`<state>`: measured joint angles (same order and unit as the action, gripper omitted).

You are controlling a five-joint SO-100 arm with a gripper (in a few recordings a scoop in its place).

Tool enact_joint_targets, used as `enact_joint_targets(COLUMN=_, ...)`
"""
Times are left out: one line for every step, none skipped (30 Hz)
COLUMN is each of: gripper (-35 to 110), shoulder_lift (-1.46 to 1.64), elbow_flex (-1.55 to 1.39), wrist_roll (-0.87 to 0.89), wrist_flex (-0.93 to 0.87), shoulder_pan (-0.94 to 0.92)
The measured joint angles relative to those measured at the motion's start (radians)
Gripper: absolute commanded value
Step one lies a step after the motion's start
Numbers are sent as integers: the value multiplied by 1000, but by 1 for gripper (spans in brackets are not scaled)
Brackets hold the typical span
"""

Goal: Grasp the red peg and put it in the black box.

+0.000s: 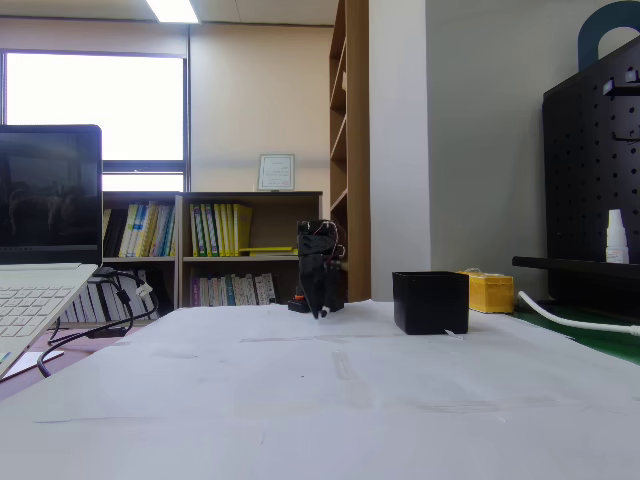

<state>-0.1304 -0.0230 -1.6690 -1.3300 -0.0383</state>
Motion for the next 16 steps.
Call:
enact_joint_targets(gripper=0, shoulder_lift=0, elbow_flex=0, wrist_roll=12, wrist_flex=0, shoulder_pan=0)
enact_joint_targets(gripper=0, shoulder_lift=0, elbow_flex=0, wrist_roll=18, wrist_flex=0, shoulder_pan=0)
enact_joint_targets(gripper=0, shoulder_lift=0, elbow_flex=0, wrist_roll=25, wrist_flex=0, shoulder_pan=2)
enact_joint_targets(gripper=0, shoulder_lift=0, elbow_flex=0, wrist_roll=38, wrist_flex=0, shoulder_pan=12)
enact_joint_targets(gripper=0, shoulder_lift=0, elbow_flex=0, wrist_roll=52, wrist_flex=0, shoulder_pan=25)
enact_joint_targets(gripper=0, shoulder_lift=0, elbow_flex=0, wrist_roll=63, wrist_flex=0, shoulder_pan=37)
enact_joint_targets(gripper=0, shoulder_lift=0, elbow_flex=0, wrist_roll=69, wrist_flex=0, shoulder_pan=51)
enact_joint_targets(gripper=0, shoulder_lift=0, elbow_flex=0, wrist_roll=77, wrist_flex=0, shoulder_pan=55)
enact_joint_targets(gripper=0, shoulder_lift=0, elbow_flex=0, wrist_roll=92, wrist_flex=0, shoulder_pan=60)
enact_joint_targets(gripper=0, shoulder_lift=0, elbow_flex=0, wrist_roll=112, wrist_flex=0, shoulder_pan=61)
enact_joint_targets(gripper=0, shoulder_lift=0, elbow_flex=0, wrist_roll=133, wrist_flex=0, shoulder_pan=63)
enact_joint_targets(gripper=0, shoulder_lift=0, elbow_flex=0, wrist_roll=144, wrist_flex=0, shoulder_pan=63)
enact_joint_targets(gripper=0, shoulder_lift=0, elbow_flex=0, wrist_roll=149, wrist_flex=0, shoulder_pan=63)
enact_joint_targets(gripper=0, shoulder_lift=0, elbow_flex=0, wrist_roll=152, wrist_flex=0, shoulder_pan=63)
enact_joint_targets(gripper=0, shoulder_lift=0, elbow_flex=0, wrist_roll=152, wrist_flex=0, shoulder_pan=63)
enact_joint_targets(gripper=0, shoulder_lift=0, elbow_flex=0, wrist_roll=152, wrist_flex=0, shoulder_pan=63)
